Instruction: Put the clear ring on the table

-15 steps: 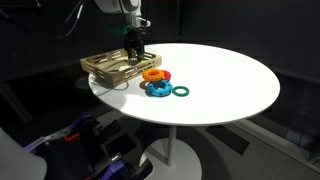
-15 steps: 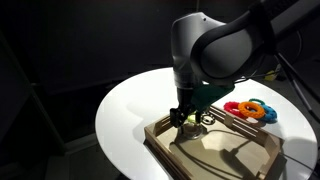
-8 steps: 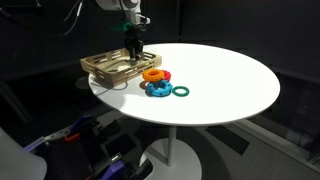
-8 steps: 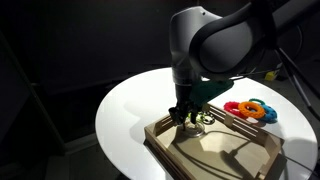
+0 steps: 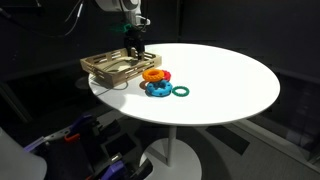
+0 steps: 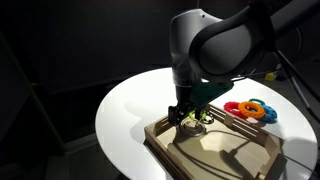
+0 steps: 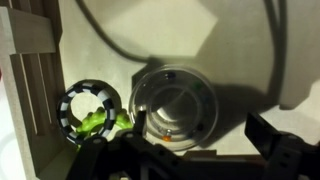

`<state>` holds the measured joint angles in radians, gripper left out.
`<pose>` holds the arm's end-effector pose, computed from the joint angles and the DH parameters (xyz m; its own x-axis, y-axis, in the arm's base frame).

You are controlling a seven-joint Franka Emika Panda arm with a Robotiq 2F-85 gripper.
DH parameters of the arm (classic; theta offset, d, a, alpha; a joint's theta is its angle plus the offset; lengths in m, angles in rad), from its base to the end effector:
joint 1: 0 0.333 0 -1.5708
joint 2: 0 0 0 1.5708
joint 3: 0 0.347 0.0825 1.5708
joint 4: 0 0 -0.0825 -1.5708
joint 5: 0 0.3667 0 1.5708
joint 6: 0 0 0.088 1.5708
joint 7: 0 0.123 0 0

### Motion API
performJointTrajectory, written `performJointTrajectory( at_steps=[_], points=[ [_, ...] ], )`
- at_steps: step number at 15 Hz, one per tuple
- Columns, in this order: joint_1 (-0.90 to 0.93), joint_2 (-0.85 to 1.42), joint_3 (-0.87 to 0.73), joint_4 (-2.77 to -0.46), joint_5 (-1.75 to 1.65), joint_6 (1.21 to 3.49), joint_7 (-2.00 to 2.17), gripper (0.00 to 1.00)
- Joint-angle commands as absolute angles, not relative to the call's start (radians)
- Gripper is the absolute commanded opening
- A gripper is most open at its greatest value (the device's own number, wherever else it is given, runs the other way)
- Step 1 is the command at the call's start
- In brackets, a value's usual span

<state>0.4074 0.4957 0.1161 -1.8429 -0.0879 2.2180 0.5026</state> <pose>0.5516 0.3076 0.2727 0.9932 0.0639 -0.0977 0.0703 -0.9955 0.0632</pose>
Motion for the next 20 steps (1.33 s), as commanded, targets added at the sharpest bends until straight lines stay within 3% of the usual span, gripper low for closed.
performJointTrajectory(
  at_steps=[1, 2, 4, 7, 10, 11, 13, 16, 20],
  points=[
    [0.411, 0.501, 0.115, -1.830, -0.098, 2.196, 0.502, 0.97],
    [0.413, 0.502, 0.115, -1.829, -0.099, 2.195, 0.503, 0.82],
    [0.415, 0.504, 0.116, -1.828, -0.100, 2.194, 0.503, 0.78],
    [0.418, 0.504, 0.117, -1.826, -0.100, 2.194, 0.503, 0.61],
    [0.421, 0.506, 0.116, -1.827, -0.102, 2.194, 0.502, 0.57],
    [0.422, 0.506, 0.116, -1.827, -0.103, 2.194, 0.503, 0.34],
    [0.423, 0.504, 0.115, -1.827, -0.103, 2.194, 0.503, 0.30],
    [0.420, 0.494, 0.117, -1.824, -0.099, 2.193, 0.499, 0.06],
    [0.407, 0.462, 0.126, -1.813, -0.076, 2.186, 0.485, 0.08]
  ],
)
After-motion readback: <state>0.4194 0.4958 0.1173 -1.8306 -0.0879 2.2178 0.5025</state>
